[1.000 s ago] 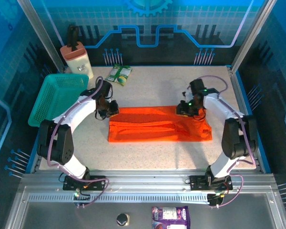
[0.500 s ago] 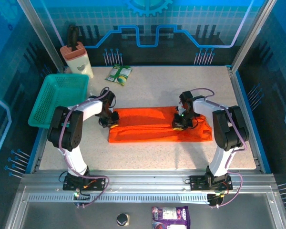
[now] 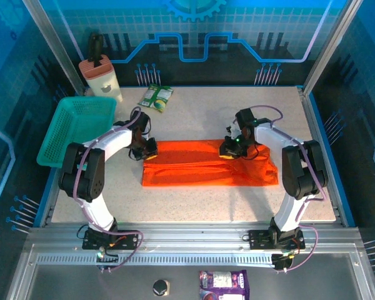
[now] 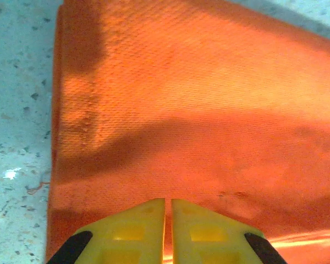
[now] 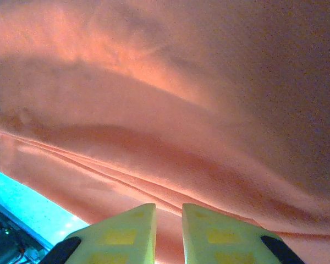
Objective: Fold the inside-out t-shirt
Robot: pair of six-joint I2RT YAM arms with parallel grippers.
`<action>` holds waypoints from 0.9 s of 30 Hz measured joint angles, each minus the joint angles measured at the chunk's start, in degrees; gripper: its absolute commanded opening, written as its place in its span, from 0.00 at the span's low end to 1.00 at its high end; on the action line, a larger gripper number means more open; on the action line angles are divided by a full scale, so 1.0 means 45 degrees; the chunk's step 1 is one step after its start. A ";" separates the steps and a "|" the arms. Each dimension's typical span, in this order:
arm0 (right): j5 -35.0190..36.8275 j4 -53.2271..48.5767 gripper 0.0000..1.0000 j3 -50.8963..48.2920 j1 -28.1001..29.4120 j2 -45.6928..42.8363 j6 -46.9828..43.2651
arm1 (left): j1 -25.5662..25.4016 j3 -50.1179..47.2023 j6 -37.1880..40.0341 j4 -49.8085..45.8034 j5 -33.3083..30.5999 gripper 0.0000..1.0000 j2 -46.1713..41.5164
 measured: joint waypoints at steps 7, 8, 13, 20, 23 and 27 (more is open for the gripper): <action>0.0495 0.0549 0.25 -0.0500 -0.0199 0.1205 0.0427 | -0.0015 -0.0364 0.0000 0.0287 0.0107 0.11 0.0544; 0.0544 0.0568 0.25 -0.0593 -0.0257 0.1321 0.0476 | 0.0005 -0.0437 0.0000 0.0301 0.0107 0.10 0.0670; 0.0408 0.0699 0.24 -0.0641 -0.0369 0.1292 0.0622 | 0.0083 -0.0588 0.0005 0.0335 0.0155 0.10 0.0840; -0.0146 0.1122 0.26 -0.0554 -0.0369 0.0976 0.1146 | 0.0083 0.0083 0.0010 0.0180 0.0447 0.11 0.0743; -0.0894 0.1875 0.27 -0.0306 -0.0364 0.0991 0.1554 | 0.0083 0.1049 0.0034 0.0073 0.0457 0.11 0.0748; -0.1957 0.3070 0.27 0.0471 -0.0330 0.1554 0.2123 | 0.0083 0.2506 0.0287 0.0010 0.0413 0.09 0.1137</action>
